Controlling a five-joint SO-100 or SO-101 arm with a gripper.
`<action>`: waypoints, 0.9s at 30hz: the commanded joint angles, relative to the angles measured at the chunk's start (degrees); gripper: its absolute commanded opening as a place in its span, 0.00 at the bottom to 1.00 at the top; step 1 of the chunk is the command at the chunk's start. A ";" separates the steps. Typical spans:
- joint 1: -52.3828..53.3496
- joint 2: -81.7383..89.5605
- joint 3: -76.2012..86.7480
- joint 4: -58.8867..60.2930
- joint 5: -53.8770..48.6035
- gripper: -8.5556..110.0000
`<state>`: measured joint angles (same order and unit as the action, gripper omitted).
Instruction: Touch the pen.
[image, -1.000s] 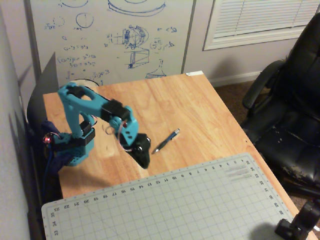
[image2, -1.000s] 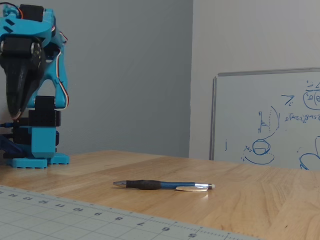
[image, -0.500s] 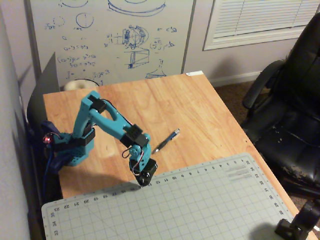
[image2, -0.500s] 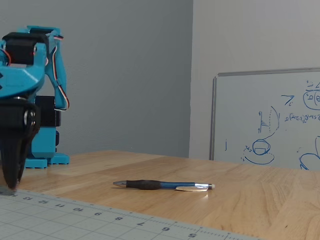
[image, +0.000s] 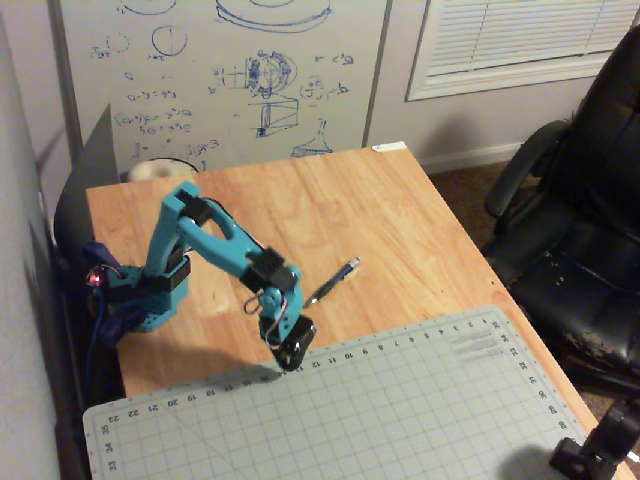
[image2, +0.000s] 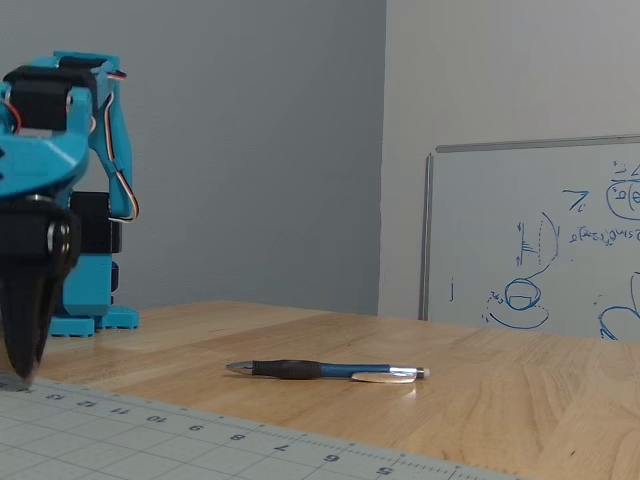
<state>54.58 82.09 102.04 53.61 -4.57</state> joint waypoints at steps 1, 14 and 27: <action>0.26 17.05 -3.52 0.26 0.62 0.08; 0.35 21.62 -1.58 0.18 0.79 0.07; -11.95 22.59 -0.97 0.26 0.79 0.07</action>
<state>46.93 98.79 102.04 53.70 -4.57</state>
